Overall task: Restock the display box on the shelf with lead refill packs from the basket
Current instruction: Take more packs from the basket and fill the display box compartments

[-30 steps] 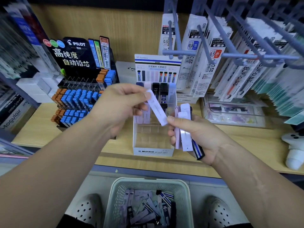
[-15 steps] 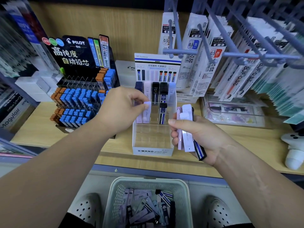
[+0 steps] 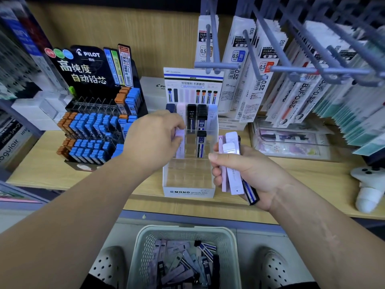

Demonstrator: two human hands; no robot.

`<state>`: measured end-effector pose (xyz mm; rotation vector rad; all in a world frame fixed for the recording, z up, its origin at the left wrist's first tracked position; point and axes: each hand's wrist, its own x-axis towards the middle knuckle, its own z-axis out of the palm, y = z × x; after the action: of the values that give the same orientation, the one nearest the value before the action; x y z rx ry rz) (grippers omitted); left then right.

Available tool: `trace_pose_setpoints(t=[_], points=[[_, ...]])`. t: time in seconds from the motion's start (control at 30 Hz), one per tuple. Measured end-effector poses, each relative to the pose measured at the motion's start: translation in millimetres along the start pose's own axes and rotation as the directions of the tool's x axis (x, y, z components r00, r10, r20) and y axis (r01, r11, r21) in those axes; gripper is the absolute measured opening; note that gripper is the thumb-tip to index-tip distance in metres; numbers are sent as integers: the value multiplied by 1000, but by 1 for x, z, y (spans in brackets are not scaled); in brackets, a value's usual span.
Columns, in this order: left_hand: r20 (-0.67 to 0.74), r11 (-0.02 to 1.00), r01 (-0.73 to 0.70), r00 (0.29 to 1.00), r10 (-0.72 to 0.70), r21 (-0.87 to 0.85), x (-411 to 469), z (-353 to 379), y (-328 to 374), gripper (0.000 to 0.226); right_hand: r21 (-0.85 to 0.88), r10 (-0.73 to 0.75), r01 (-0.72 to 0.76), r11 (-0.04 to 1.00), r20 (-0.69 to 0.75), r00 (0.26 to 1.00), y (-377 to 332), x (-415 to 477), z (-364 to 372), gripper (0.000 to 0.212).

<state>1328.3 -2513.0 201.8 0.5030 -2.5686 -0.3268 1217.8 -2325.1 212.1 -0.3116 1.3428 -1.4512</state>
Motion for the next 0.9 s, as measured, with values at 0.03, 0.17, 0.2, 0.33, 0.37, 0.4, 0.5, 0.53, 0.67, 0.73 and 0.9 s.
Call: trace_pose_setpoints(t=[0.03,0.17,0.2,0.33,0.37,0.4,0.5,0.53,0.67,0.73,0.9], points=[[-13,998,15,1000,-16,-53,0,-2,4,11,-13,-3,3,1000,7,1000,0,0,0,41],[149,738,277,960,-236,-615,-1,-18,40,5,-51,-28,29,998,20,999,1,-1,6,31],[207,681,312,950,-234,-662,-2,-18,47,5,-63,-39,40,997,23,999,2,-1,8,28],[389,559,453,890,-239,-694,-11,-16,63,16,-79,-83,83,993,1,997,6,2,16,24],[426,513,497,867,-259,-700,-13,-16,64,17,-88,-93,92,992,-8,996,6,3,16,27],[456,480,532,846,-275,-698,-14,-16,66,17,-97,-102,100,990,-16,995,7,4,16,29],[514,391,598,801,-306,-699,-14,-18,67,16,-106,-107,103,989,-29,994,9,6,17,33],[528,374,615,789,-316,-694,-13,-18,66,16,-108,-102,98,989,-28,994,9,6,17,35],[588,309,674,737,-332,-671,-12,-19,64,13,-138,-82,81,987,1,997,7,3,19,60],[623,236,693,718,-311,-681,-11,-19,61,13,-129,-90,90,988,13,996,5,2,20,62],[583,135,659,728,-360,-740,-2,-30,42,5,-134,-89,88,987,-7,996,3,3,18,54]])
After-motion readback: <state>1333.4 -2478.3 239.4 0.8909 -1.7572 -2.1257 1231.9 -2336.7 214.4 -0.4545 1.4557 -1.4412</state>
